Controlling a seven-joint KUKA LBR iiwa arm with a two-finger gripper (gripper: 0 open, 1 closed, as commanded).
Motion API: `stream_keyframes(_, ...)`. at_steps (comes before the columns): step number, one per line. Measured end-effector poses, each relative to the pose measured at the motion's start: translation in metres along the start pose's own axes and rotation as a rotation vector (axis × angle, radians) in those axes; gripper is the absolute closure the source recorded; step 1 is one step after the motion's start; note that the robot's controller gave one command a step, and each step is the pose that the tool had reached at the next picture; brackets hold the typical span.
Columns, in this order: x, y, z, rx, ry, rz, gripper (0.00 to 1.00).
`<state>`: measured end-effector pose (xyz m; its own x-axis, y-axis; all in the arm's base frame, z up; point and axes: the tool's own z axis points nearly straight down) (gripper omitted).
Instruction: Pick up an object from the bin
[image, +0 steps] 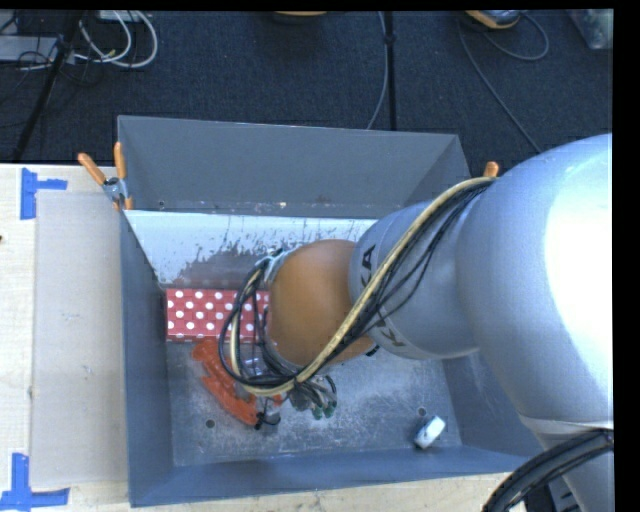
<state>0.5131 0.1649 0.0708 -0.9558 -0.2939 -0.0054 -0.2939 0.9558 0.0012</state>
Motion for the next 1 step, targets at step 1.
stream_keyframes(1, -0.0142, -0.0055, -0.1488, 0.0, -0.003, 0.04, 1.0)
